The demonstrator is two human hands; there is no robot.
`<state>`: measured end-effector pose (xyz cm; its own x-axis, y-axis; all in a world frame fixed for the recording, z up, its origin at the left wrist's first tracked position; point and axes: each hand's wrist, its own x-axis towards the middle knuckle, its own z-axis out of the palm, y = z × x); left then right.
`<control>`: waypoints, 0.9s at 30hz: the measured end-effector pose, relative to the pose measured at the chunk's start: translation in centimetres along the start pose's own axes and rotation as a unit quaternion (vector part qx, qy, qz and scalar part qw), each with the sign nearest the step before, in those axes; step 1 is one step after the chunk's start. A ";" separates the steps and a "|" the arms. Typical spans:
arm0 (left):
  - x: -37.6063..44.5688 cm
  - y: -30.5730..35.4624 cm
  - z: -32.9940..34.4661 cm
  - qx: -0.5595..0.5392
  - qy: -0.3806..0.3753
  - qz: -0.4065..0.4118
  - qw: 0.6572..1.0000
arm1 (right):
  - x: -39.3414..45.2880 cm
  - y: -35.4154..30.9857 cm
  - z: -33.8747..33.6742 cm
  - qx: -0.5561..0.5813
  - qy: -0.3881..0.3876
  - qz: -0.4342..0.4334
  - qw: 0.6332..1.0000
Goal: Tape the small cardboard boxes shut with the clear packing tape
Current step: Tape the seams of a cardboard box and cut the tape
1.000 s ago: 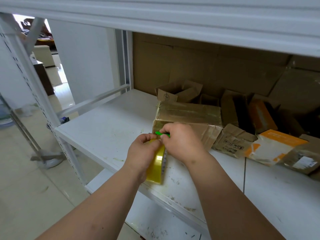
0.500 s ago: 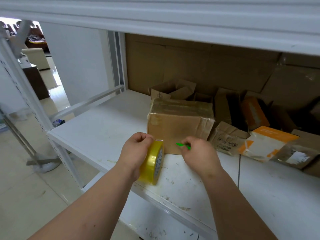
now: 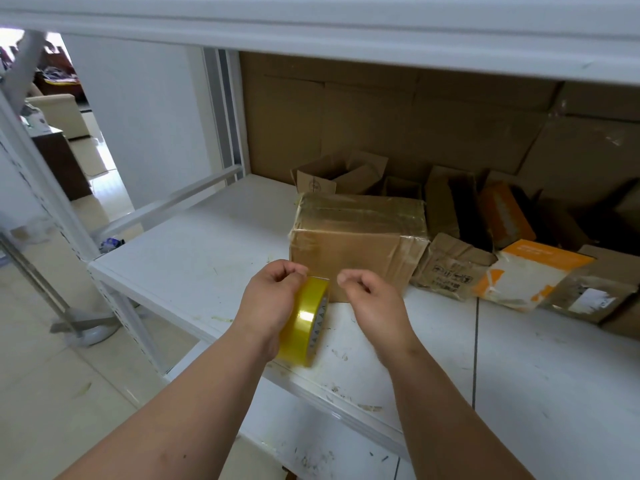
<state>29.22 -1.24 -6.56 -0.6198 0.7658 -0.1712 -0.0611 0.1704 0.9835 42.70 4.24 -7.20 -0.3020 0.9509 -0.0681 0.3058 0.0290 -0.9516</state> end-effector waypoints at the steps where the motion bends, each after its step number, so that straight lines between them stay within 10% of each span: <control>1: -0.1 -0.1 -0.1 0.003 -0.005 0.007 1.000 | -0.1 -0.6 0.3 0.046 -0.025 0.023 0.998; 9: -1.0 -0.4 -0.7 0.040 -0.054 0.075 0.995 | 0.1 -2.0 1.8 0.126 0.000 0.071 0.990; 20: -1.3 0.2 0.0 0.163 -0.014 0.142 0.976 | -2.0 -2.6 3.6 -0.181 0.091 -0.076 0.976; 27: -2.1 -0.7 0.0 0.180 -0.006 0.197 0.964 | -3.0 -2.9 3.5 -0.079 0.112 -0.057 0.989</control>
<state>30.50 -2.95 -6.85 -0.5307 0.8213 0.2096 0.4545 0.0670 0.8882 39.61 0.21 -5.28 -0.1395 0.9827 0.1217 0.4236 0.1703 -0.8897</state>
